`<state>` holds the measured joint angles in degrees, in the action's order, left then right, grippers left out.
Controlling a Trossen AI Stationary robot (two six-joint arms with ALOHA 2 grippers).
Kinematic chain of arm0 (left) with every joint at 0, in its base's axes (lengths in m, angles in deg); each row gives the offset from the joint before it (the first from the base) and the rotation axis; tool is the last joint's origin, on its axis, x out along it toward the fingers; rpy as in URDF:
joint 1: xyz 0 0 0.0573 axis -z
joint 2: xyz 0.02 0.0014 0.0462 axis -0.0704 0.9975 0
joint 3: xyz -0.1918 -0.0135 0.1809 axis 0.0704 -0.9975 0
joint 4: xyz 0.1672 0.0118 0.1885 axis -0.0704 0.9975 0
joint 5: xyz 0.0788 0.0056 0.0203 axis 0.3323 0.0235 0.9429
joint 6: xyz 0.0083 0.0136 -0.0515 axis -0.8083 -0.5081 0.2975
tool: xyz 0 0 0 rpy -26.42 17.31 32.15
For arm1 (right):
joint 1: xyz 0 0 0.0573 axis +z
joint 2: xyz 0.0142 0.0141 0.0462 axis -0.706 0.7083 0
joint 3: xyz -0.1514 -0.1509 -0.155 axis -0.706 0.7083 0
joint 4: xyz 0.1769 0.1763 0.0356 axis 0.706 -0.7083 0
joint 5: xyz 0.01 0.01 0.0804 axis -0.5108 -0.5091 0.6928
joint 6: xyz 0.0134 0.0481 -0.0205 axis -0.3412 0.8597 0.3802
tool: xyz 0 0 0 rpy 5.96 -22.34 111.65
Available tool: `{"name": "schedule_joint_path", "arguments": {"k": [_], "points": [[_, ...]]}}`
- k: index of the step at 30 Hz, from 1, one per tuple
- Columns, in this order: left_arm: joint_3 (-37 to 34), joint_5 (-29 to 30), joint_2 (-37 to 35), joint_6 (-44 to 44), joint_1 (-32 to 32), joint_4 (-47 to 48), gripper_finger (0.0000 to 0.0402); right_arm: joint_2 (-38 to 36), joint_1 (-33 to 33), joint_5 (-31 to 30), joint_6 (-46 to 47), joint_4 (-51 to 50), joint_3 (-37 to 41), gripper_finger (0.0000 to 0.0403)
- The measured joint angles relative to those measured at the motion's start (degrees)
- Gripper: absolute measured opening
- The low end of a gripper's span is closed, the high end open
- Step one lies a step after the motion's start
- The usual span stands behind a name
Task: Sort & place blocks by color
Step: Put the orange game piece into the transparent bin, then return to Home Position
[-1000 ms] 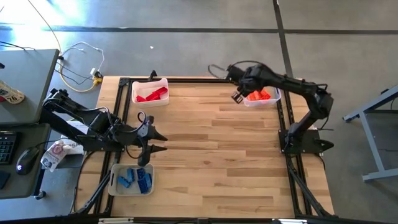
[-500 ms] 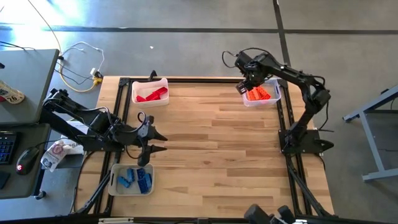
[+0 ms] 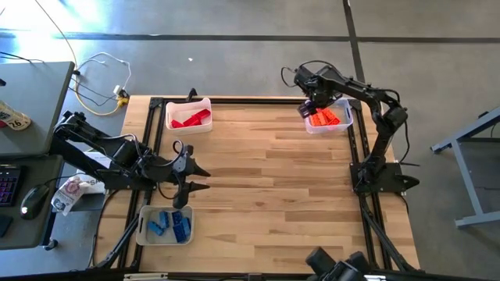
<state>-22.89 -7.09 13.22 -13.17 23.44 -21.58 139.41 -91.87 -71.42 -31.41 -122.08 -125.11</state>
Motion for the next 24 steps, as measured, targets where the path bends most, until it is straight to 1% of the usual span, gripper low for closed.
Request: {"name": "schedule_joint_path", "arguments": {"k": [3,6,14,18,21,24], "points": [[0.0,0.08,0.0,0.0,0.0,-0.03,0.0168,0.0,0.0,-2.99,0.01,-0.5,0.0,0.0221],[0.01,0.09,0.0,0.0,0.0,-0.03,0.0168,0.0,0.0,-2.81,-0.01,-1.34,0.0,0.0237],[0.01,0.31,-0.02,0.0,0.0,-0.03,0.0168,0.0,0.03,-2.8,-0.05,-3.0,0.0,0.0242],[-0.35,0.43,-0.46,-0.33,0.04,-0.34,0.0168,-0.23,1.0,-2.33,-1.07,-5.55,0.0,0.0243],[-3.44,0.29,-2.53,-0.39,0.04,-3.42,0.0168,-2.08,2.78,-0.28,-2.21,-6.68,0.0,0.0243],[-8.62,0.25,-5.44,0.02,0.04,-7.48,0.0168,-5.34,5.28,0.1,-2.25,-5.08,0.0,0.0243]]}}
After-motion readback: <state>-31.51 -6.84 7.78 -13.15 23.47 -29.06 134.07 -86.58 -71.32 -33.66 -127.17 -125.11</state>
